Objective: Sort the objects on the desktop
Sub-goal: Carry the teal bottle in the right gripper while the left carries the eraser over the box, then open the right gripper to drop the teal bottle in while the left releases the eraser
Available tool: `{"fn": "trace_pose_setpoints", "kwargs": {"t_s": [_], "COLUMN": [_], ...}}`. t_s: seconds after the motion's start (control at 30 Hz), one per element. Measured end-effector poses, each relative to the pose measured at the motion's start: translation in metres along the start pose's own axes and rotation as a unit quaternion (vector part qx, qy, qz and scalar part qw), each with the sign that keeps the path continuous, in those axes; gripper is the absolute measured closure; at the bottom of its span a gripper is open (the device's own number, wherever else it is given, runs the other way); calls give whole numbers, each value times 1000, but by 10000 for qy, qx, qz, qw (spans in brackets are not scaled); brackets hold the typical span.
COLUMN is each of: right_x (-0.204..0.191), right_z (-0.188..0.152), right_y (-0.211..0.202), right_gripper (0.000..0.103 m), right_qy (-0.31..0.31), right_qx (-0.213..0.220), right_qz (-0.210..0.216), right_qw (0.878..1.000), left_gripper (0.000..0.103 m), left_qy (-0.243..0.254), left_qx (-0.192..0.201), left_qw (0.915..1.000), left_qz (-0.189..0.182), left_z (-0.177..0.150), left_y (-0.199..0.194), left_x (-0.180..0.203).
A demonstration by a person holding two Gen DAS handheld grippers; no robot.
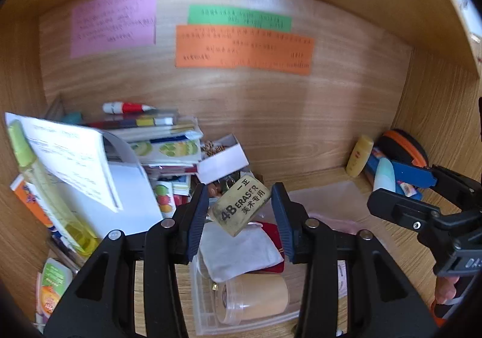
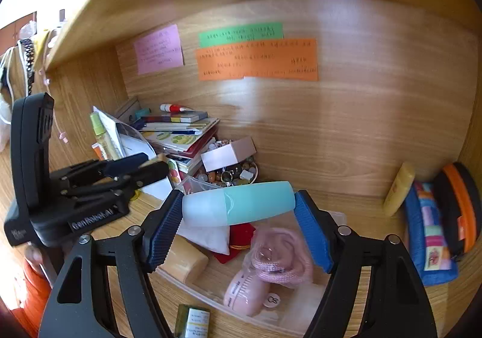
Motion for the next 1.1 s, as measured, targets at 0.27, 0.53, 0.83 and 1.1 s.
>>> {"fn": "trace_pose_setpoints", "kwargs": {"t_s": [0.27,0.53,0.83,1.1], "right_x": [19,42,37,35], "right_z": [-17,-36,-46,-47], "right_y": [46,78,90,92], "right_gripper": [31,32,32,31], "right_qy": [244,489,313,281], "right_qx": [-514,-1010,-1209,-1309], "right_qz": [-222,-679,-763,-736], "right_qw": [9981,9914,9892,9883], "left_gripper": [61,61,61,59], "left_qy": [-59,69,380,370], "left_qx": [-452,-830,-1040,-1111], "left_qw": [9989,9964,9938,9931], "left_qz": [-72,-181,-82,-64], "left_z": [-20,-39,-53,-55], "left_y": [37,61,70,72], "left_x": [-6,9,19,17]}}
Point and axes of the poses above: each gripper's, at about its wrist camera, not at the fingertips, and y roughly the way its jaws point, x to its right, z to its top, the point moved 3 cm from there along y, roughly the way its jaws point, and after that the axes turned 9 degrees about -z, right-handed, at the moved point
